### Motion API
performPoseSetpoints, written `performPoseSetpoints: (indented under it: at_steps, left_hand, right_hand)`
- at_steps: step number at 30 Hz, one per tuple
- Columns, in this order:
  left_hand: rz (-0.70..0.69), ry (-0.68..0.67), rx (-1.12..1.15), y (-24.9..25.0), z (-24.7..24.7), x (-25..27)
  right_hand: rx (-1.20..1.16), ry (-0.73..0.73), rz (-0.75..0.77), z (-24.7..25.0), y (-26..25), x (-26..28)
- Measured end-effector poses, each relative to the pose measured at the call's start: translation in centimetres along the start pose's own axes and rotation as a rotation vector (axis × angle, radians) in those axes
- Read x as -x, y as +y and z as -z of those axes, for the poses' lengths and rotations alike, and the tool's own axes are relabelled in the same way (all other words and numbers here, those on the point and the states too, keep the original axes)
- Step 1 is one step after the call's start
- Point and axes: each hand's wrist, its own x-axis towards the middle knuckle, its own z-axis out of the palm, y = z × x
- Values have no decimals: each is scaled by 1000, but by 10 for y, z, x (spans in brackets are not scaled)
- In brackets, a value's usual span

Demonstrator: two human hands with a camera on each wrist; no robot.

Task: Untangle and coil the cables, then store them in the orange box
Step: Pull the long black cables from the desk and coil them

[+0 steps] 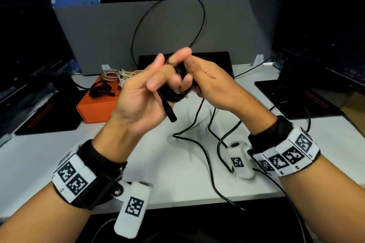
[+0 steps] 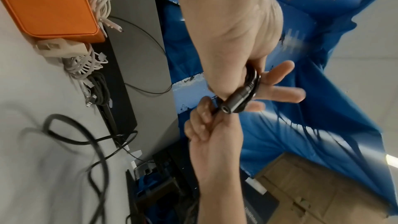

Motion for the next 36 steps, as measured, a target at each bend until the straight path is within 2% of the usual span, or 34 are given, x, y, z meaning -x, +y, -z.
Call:
performPoseSetpoints:
  at_steps: [3, 5, 7, 10, 12, 13, 15, 16, 17, 18, 20, 23, 28, 31, 33, 36]
  left_hand:
    - [-204, 85, -52, 15, -1, -4]
    - [-314, 81, 24, 28, 2, -4]
    - [-390, 94, -17, 39, 5, -4]
    - [-486, 248, -563, 39, 9, -5]
    - [-482, 278, -989, 32, 10, -3]
    - [-455, 249, -1250, 30, 10, -2]
    - [-314, 165, -1787, 28, 13, 0]
    - [-218, 134, -1975, 29, 14, 1]
    - [-123, 113, -2085, 30, 15, 2]
    - [-25, 86, -2102, 33, 18, 3]
    - [172, 16, -1867, 39, 24, 5]
    - [277, -50, -1343, 43, 27, 9]
    - [191, -40, -778, 26, 23, 6]
    - [161, -39, -423, 13, 17, 3]
    - [107, -25, -291, 6, 12, 1]
    - [23, 42, -204, -2, 7, -2]
  right_hand:
    - [96, -80, -42, -4, 4, -2]
    - [162, -219, -97, -12, 4, 0]
    - [90, -373, -204, -21, -2, 6]
    - [-76, -516, -272, -23, -16, 15]
    - [-102, -588, -266, -20, -22, 17]
    - [-87, -613, -259, -18, -23, 17]
    - [-16, -619, -242, -9, -23, 17]
    - [18, -598, -231, -4, -23, 17]
    - [47, -566, -218, 2, -23, 16]
    - [81, -520, -204, 8, -23, 14]
    - [180, -388, -164, 20, -21, 10]
    - [297, -180, -70, 35, -12, 4]
    - [220, 88, 79, 29, 5, -1]
    - [139, 164, 125, 11, 11, -4]
    - [36, 184, 95, 0, 13, -5]
    - [-195, 130, -108, -14, 11, -3]
